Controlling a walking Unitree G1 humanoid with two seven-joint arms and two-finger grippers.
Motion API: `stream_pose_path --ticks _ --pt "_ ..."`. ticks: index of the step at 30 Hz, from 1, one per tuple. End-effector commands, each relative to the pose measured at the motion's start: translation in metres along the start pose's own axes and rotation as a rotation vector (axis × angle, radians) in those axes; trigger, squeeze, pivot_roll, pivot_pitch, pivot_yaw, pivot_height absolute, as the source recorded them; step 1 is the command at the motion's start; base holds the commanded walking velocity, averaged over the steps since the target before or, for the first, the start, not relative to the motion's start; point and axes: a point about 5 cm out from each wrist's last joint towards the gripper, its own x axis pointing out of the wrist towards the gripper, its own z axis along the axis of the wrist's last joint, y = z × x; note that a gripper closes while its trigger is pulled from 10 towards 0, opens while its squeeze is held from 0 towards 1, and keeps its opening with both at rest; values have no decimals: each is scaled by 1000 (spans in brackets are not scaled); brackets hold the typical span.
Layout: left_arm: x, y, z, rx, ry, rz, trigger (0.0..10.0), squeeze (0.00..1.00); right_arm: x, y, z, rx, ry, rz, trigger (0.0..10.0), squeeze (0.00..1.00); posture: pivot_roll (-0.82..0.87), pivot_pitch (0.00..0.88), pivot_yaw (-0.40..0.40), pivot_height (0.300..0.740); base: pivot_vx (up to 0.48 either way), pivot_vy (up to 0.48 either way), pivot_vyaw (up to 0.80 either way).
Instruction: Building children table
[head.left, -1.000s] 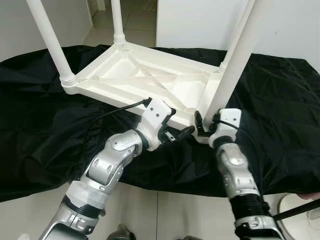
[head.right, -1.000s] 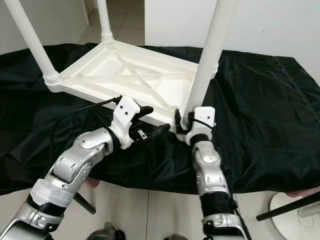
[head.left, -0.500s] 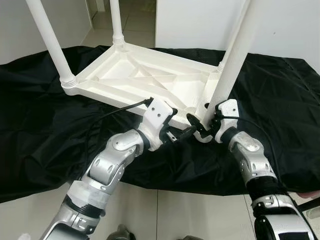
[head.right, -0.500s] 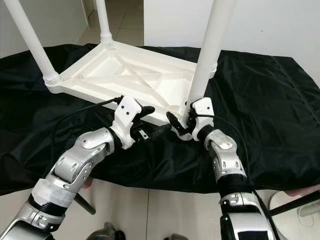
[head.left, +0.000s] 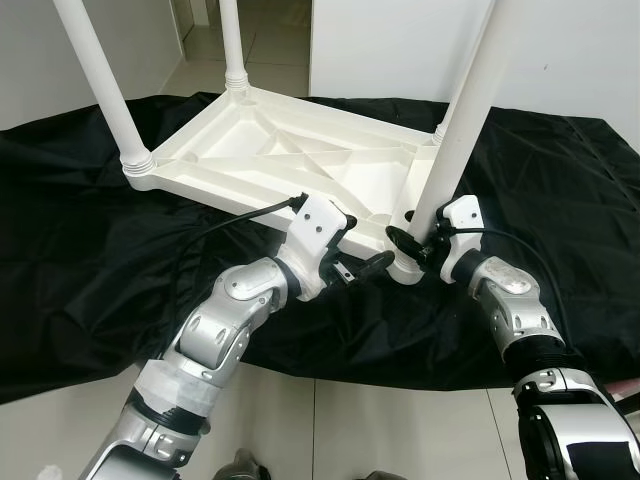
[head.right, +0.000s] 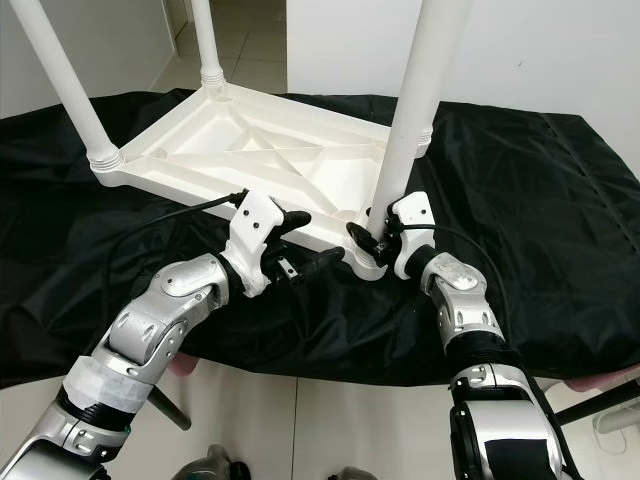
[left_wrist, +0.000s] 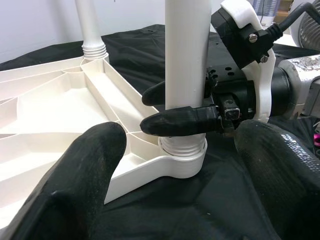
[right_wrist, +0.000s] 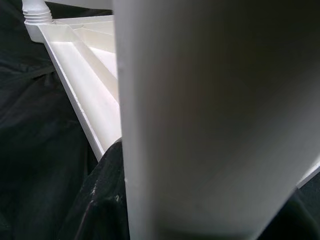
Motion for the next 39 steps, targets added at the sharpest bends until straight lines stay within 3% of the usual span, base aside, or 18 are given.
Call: stream_pose_path --ticks 1,4,5,9,11,13,18,22,24,28,33,39 --pt "-1 -1 -1 9 6 -11 10000 0 -3 2 -10 11 44 16 0 0 22 0 -17 740 0 0 0" --pt "-1 -2 -1 7 5 -12 10000 0 -4 4 -13 22 40 13 0 0 22 0 -17 740 0 0 0" --pt "0 -3 -1 6 5 -14 10000 0 -4 4 -12 34 23 -9 10000 0 15 0 -17 740 0 0 0" --pt "0 -5 -2 -1 4 -20 10000 0 -2 3 -9 59 -3 -99 10000 0 8 0 -14 740 0 0 0" --pt "0 -7 -3 -9 8 -26 10000 0 1 1 -8 64 28 -253 10000 0 -1 0 -10 740 0 0 0" --pt "-1 -7 -4 -12 9 -28 10000 0 1 1 -7 67 29 -283 10000 0 -2 0 -9 740 0 0 0" --pt "-1 -10 -5 -18 12 -34 10000 0 4 15 -6 104 26 -372 10000 0 -9 0 -6 740 0 0 0" --pt "0 -13 -6 -28 11 -44 10000 0 8 35 -4 192 24 -539 10000 0 -22 0 -4 740 0 0 0" --pt "0 -13 -6 -28 11 -44 10000 0 8 35 -4 192 24 -539 10000 0 -22 0 -4 740 0 0 0" --pt "1 -15 -8 -17 21 -51 10000 0 7 55 3 224 22 -789 10000 0 -28 0 -1 740 0 0 0" --pt "0 -15 -10 -11 28 -54 10000 0 7 62 10 235 -7 -796 10000 0 -30 0 -4 740 0 0 0" --pt "-2 -15 -12 -4 33 -54 10000 0 3 57 12 219 -8 -811 10000 0 -29 0 -6 740 0 0 0"
